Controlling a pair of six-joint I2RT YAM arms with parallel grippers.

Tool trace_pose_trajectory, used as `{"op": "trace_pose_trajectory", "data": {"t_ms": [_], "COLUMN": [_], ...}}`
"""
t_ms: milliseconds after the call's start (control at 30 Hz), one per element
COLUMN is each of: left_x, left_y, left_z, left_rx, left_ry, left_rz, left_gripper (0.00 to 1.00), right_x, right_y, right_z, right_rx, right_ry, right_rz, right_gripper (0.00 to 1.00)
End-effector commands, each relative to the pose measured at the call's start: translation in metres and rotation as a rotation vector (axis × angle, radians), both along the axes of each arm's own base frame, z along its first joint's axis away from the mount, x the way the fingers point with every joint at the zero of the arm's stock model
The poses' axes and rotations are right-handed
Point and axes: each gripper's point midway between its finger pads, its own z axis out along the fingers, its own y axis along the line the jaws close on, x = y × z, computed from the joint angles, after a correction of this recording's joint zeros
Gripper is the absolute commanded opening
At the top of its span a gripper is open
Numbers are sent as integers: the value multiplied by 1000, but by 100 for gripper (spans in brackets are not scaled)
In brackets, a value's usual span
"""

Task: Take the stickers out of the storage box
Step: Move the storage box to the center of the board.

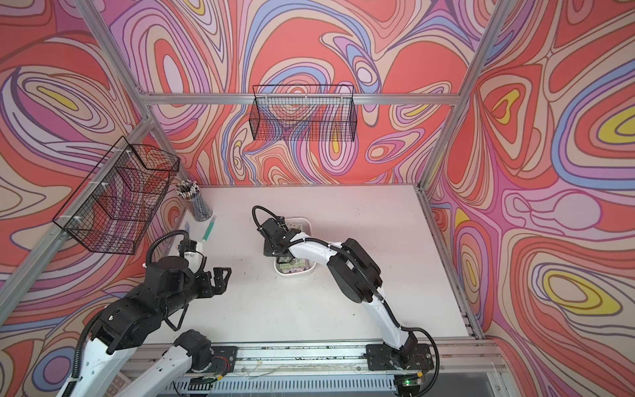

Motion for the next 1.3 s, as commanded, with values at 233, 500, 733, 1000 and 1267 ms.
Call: {"op": "trace_pose_trajectory", "data": {"t_ms": [233, 500, 733, 1000, 1267], "left_x": [8, 28, 52, 98, 133], "left_y": [-18, -27, -44, -88, -102], "left_z": [-2, 11, -5, -61, -124], "left_rx": [-16, -15, -69, -134, -99], "left_ry": [65, 70, 117, 249, 360], "left_rz": [-56, -57, -46, -93, -44], "left_gripper": [92, 93, 83, 75, 57], "right_x": [1, 14, 32, 35, 9], "right_y": [9, 9, -55, -169, -198], "right_z": [16, 95, 147, 146, 120], "right_rx": [34, 124, 62, -42, -65], "right_ry": [-8, -141, -225, -185, -145], "right_rz": [65, 139, 100, -1, 30], "right_gripper": [47, 56, 55, 55, 54]}}
